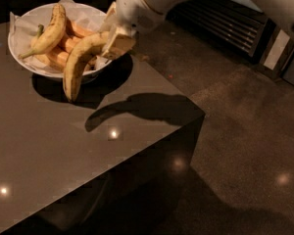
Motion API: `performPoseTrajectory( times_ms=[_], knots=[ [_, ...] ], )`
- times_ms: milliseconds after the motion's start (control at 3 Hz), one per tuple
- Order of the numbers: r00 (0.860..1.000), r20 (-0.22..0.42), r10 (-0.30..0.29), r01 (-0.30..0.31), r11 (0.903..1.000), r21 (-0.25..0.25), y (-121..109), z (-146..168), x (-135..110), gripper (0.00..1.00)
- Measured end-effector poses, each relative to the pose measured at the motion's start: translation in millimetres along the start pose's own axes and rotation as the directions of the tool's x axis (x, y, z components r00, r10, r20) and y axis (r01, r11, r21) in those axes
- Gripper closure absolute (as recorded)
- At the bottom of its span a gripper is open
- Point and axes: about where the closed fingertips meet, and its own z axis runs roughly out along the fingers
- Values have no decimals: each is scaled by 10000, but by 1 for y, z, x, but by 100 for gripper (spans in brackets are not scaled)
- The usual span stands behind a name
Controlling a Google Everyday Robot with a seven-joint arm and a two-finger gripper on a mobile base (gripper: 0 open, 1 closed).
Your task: Pick banana from white bowl
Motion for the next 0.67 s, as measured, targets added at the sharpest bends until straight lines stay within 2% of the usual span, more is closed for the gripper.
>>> performPoseTrajectory(
  times_ms=[333,667],
  knots=[
    [9988,80,490,-493,9978,439,26,-13,4,100],
    [9985,16,556,-556,9976,420,30,-12,9,100]
  ],
)
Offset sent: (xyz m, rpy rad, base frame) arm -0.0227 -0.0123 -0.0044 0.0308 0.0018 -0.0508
